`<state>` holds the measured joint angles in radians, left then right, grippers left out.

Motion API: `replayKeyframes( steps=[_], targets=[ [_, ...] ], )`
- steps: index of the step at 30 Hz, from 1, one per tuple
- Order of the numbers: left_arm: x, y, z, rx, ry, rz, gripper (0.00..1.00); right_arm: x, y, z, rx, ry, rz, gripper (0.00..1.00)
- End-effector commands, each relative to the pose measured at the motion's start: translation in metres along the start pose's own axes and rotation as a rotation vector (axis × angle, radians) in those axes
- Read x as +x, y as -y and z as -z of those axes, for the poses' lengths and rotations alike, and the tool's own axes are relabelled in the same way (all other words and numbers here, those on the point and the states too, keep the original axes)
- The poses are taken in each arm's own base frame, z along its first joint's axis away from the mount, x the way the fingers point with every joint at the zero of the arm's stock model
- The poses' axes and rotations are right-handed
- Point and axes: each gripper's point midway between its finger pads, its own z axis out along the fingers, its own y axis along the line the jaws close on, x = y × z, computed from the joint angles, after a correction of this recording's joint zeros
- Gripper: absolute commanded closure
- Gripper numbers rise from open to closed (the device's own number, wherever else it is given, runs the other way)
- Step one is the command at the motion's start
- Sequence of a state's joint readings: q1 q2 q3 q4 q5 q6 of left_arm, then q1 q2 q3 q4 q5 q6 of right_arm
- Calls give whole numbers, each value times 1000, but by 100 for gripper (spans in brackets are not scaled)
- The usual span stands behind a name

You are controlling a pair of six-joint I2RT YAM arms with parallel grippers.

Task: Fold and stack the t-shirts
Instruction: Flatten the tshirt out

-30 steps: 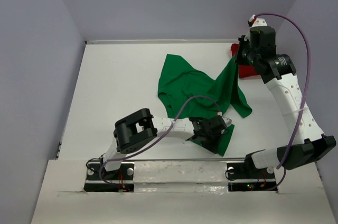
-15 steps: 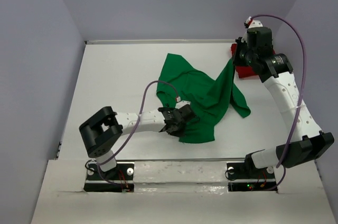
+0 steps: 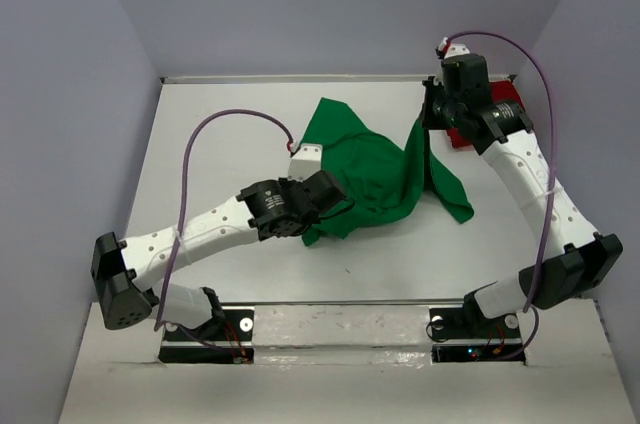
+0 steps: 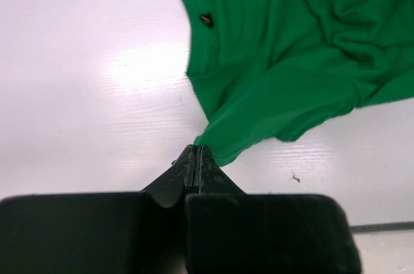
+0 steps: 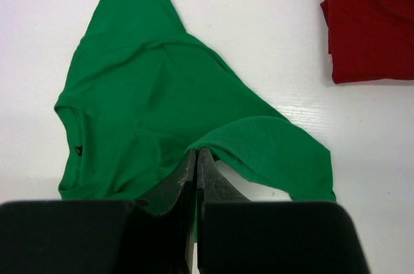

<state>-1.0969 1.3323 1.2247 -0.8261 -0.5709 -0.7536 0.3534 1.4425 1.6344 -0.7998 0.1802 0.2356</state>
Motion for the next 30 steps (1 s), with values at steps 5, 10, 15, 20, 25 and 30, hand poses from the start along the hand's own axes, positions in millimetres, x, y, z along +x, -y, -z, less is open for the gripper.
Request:
replayKeyframes(
  steps=[5, 10, 15, 20, 25, 30],
  targets=[
    [-61, -73, 55, -174, 230, 134, 100, -34, -4, 15, 67, 99, 22, 100],
    [-103, -106, 111, -145, 377, 241, 100, -64, 15, 56, 179, 180, 32, 100],
    [-120, -115, 134, -78, 420, 259, 100, -73, 21, 74, 193, 199, 44, 100],
    [-61, -60, 69, 44, 208, 120, 89, -67, 17, 70, 169, 184, 39, 100],
    [-8, -13, 9, 177, 71, 108, 54, -57, 12, 62, 142, 165, 35, 100],
    [52, 12, -31, 336, -105, 137, 45, -53, 10, 55, 138, 152, 45, 100]
  ],
)
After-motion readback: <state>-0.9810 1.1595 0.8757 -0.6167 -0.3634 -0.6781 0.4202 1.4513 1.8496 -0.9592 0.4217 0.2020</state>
